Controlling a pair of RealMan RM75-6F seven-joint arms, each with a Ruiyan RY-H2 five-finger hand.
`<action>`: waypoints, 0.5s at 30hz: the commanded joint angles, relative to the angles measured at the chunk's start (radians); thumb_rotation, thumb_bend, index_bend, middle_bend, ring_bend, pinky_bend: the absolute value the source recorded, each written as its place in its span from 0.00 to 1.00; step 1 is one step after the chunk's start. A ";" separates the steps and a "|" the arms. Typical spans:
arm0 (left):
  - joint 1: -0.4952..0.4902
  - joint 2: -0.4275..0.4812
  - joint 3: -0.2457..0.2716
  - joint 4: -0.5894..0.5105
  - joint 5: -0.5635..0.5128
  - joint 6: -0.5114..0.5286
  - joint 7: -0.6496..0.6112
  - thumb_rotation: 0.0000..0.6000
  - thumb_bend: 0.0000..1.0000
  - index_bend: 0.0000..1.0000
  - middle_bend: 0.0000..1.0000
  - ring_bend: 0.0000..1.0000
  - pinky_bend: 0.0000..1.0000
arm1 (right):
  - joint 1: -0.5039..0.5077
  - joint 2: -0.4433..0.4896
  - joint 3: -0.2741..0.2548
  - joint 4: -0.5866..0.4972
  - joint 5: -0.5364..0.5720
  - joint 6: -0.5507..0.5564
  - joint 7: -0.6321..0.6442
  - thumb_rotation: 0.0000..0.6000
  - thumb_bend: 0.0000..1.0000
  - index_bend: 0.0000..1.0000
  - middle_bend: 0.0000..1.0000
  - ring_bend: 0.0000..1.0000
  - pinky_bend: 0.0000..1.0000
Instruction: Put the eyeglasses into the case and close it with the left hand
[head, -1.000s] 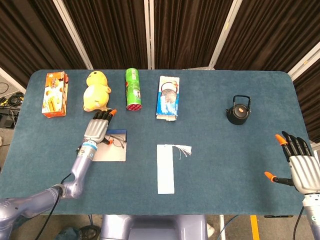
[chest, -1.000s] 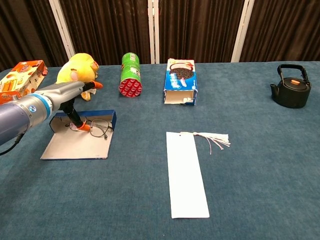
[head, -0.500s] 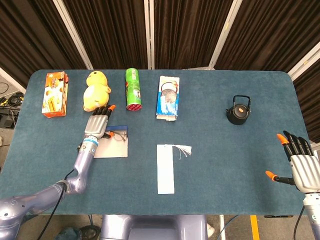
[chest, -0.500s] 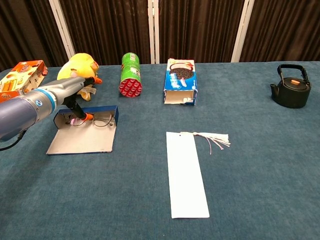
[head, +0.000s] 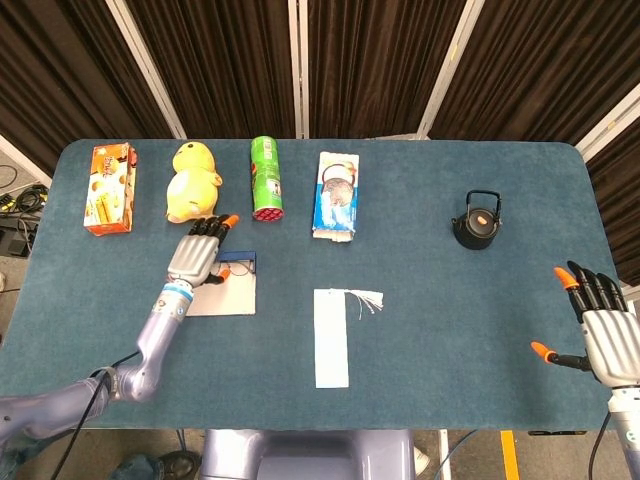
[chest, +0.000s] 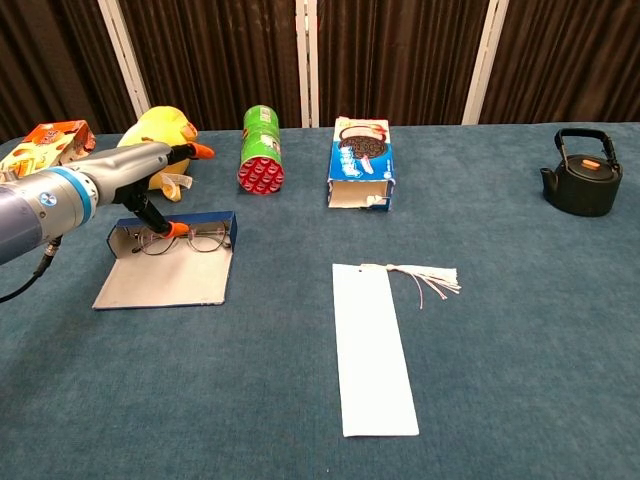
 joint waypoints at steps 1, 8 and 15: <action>0.032 0.052 0.037 -0.098 0.044 0.035 0.003 1.00 0.30 0.00 0.00 0.00 0.00 | -0.001 0.002 -0.001 -0.001 -0.003 0.002 0.004 1.00 0.00 0.00 0.00 0.00 0.00; 0.107 0.119 0.117 -0.252 0.078 0.136 0.078 1.00 0.30 0.05 0.00 0.00 0.00 | -0.009 0.012 -0.007 -0.012 -0.030 0.022 0.020 1.00 0.00 0.00 0.00 0.00 0.00; 0.167 0.145 0.172 -0.299 0.111 0.198 0.096 1.00 0.30 0.17 0.00 0.00 0.00 | -0.017 0.023 -0.012 -0.020 -0.054 0.041 0.043 1.00 0.00 0.00 0.00 0.00 0.00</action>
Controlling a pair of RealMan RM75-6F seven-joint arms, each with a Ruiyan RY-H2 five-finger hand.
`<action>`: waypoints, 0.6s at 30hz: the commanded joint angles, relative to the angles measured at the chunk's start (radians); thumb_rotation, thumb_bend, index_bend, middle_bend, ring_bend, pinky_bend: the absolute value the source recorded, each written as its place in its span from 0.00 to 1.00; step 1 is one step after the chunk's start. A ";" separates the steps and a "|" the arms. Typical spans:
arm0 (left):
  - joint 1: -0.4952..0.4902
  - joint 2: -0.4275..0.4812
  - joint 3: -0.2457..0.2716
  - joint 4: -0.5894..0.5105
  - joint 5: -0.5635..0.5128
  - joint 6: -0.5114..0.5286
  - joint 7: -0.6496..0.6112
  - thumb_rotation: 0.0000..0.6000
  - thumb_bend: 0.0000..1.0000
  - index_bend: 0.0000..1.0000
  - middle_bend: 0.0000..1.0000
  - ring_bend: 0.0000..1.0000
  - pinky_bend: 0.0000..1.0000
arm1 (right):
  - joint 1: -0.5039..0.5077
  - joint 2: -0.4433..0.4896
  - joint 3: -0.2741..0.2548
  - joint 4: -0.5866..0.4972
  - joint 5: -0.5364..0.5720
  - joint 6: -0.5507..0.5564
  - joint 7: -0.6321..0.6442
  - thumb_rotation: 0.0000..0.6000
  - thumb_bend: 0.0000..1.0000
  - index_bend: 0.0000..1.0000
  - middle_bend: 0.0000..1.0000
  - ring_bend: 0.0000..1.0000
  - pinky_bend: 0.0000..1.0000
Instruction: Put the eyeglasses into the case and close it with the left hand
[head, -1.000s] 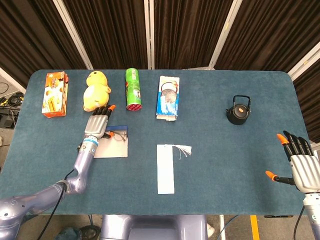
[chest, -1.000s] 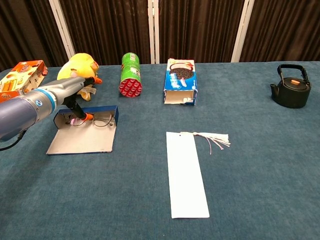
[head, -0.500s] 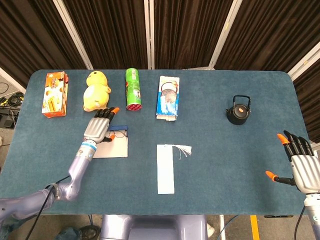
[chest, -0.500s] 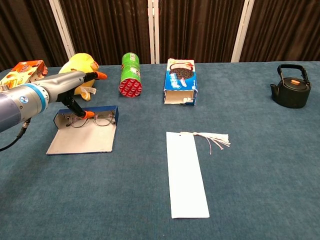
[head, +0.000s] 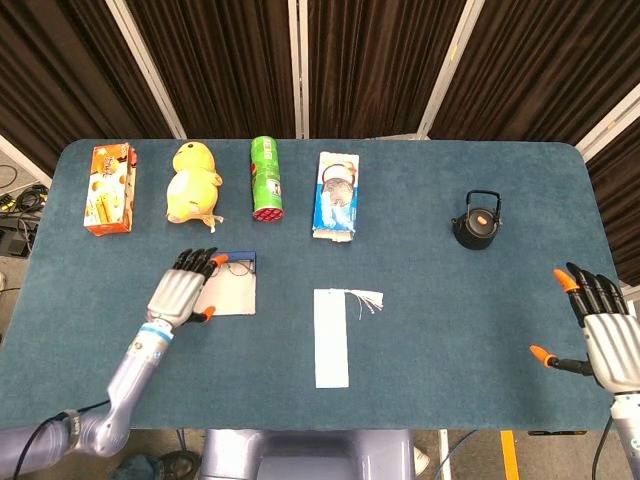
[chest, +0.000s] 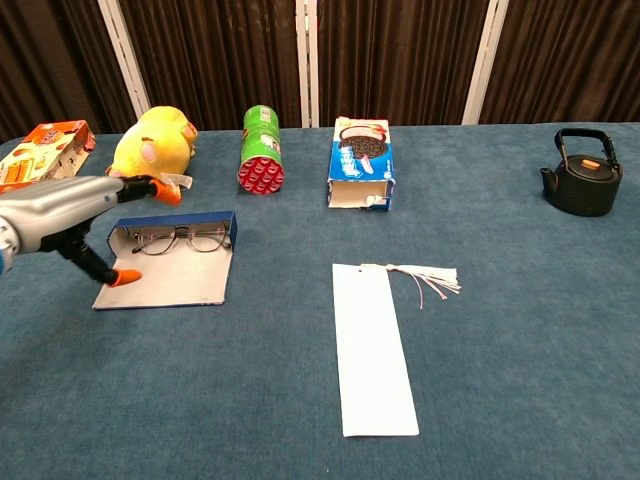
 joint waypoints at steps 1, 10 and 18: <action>0.017 0.006 0.015 -0.004 0.013 0.014 0.002 1.00 0.30 0.18 0.00 0.00 0.00 | -0.003 0.004 -0.002 -0.003 -0.009 0.007 0.008 1.00 0.00 0.00 0.00 0.00 0.00; 0.030 -0.023 0.017 0.042 0.021 -0.009 -0.042 1.00 0.30 0.25 0.00 0.00 0.00 | -0.009 0.013 -0.005 -0.006 -0.021 0.019 0.025 1.00 0.00 0.00 0.00 0.00 0.00; 0.031 -0.088 0.016 0.131 0.027 -0.035 -0.065 1.00 0.30 0.27 0.00 0.00 0.00 | -0.006 0.010 -0.003 0.000 -0.015 0.012 0.023 1.00 0.00 0.00 0.00 0.00 0.00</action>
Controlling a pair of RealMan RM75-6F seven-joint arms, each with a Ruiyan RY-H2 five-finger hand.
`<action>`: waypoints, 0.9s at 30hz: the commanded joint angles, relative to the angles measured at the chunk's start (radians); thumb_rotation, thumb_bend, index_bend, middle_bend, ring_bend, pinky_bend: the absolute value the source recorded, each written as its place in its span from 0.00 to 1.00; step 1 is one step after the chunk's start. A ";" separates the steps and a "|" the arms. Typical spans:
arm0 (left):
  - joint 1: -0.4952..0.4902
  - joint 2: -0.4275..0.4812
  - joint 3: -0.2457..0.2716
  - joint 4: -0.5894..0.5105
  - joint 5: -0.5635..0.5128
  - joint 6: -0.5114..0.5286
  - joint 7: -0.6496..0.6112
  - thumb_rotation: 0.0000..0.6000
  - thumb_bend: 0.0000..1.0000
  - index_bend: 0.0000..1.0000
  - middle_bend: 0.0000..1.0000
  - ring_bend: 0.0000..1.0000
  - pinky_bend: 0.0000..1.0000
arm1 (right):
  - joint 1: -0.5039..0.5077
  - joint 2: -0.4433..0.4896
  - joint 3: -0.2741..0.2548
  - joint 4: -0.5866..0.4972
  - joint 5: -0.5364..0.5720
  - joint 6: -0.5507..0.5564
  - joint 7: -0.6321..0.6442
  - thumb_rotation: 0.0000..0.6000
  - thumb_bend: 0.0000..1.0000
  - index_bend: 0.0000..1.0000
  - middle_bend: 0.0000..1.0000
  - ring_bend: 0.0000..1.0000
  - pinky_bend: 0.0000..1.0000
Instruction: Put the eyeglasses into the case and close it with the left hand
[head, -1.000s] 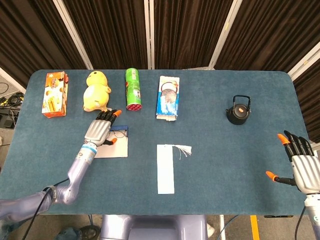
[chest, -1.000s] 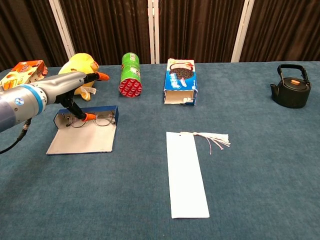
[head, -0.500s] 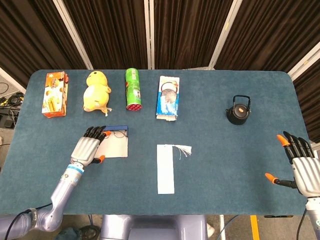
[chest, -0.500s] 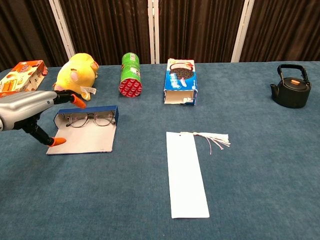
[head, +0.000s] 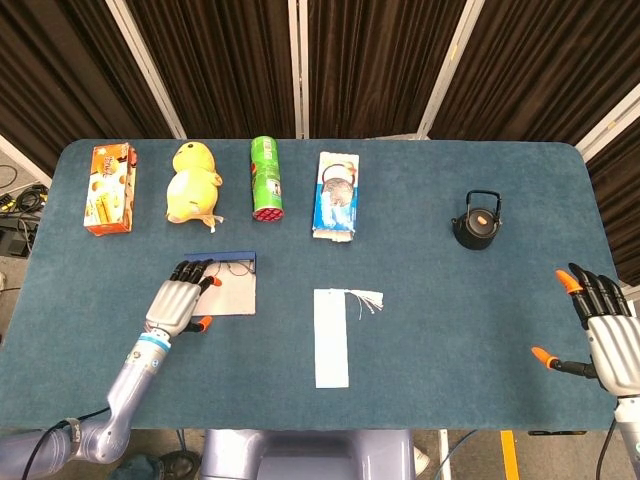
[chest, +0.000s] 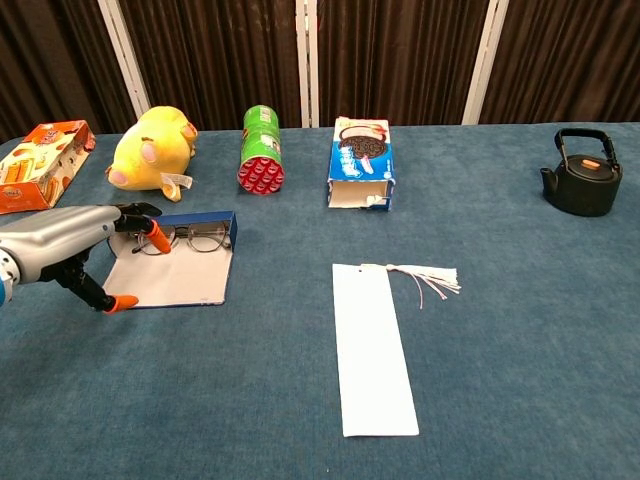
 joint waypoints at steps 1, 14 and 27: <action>-0.001 -0.028 -0.003 0.037 0.001 -0.013 -0.010 1.00 0.30 0.27 0.00 0.00 0.00 | 0.001 -0.001 0.000 0.001 0.002 -0.002 -0.002 1.00 0.00 0.00 0.00 0.00 0.00; 0.000 -0.085 -0.015 0.121 0.029 -0.030 -0.051 1.00 0.30 0.27 0.00 0.00 0.00 | 0.003 -0.004 0.002 0.005 0.006 -0.006 -0.005 1.00 0.00 0.00 0.00 0.00 0.00; 0.009 -0.134 -0.020 0.212 0.064 -0.040 -0.103 1.00 0.30 0.26 0.00 0.00 0.00 | 0.003 -0.003 0.004 0.008 0.007 -0.005 0.006 1.00 0.00 0.00 0.00 0.00 0.00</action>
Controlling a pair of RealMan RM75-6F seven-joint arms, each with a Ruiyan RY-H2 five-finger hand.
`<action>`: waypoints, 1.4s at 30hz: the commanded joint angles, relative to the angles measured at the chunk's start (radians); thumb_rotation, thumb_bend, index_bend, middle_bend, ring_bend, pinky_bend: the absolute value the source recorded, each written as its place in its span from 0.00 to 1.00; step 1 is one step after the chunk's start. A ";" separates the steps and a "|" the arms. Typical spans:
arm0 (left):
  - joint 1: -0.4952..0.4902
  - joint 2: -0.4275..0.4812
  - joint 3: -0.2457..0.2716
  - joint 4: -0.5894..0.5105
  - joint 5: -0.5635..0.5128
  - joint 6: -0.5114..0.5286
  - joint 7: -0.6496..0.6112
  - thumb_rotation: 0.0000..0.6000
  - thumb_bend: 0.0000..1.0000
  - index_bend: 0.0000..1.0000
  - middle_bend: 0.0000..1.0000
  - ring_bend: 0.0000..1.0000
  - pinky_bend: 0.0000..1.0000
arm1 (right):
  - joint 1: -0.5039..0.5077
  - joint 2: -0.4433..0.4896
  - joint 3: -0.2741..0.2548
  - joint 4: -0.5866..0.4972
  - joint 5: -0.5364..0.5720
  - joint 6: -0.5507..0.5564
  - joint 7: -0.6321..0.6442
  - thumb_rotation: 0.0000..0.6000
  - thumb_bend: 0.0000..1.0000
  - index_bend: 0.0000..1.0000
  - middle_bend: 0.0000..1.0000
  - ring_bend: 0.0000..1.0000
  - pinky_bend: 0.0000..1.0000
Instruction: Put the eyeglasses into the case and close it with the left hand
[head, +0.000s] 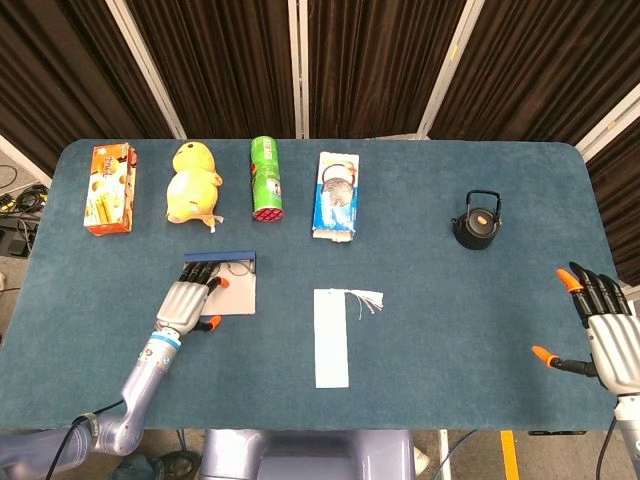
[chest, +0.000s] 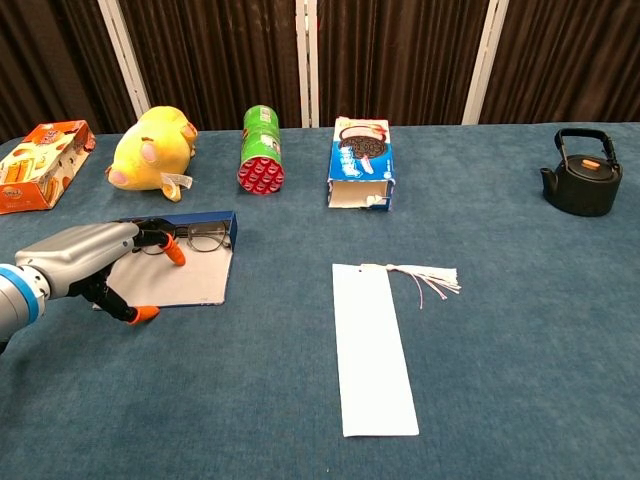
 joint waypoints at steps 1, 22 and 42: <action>0.004 -0.009 -0.001 0.017 0.011 -0.002 -0.014 1.00 0.30 0.26 0.00 0.00 0.00 | 0.000 -0.001 0.000 0.001 -0.001 0.000 -0.001 1.00 0.00 0.00 0.00 0.00 0.00; 0.011 0.030 -0.028 -0.013 0.030 -0.005 -0.022 1.00 0.57 0.29 0.00 0.00 0.00 | 0.001 -0.001 -0.001 0.002 -0.001 -0.002 0.003 1.00 0.00 0.00 0.00 0.00 0.00; -0.021 0.004 -0.069 0.044 -0.003 -0.039 -0.014 1.00 0.58 0.43 0.00 0.00 0.00 | 0.005 -0.006 -0.001 0.004 0.005 -0.013 -0.003 1.00 0.00 0.00 0.00 0.00 0.00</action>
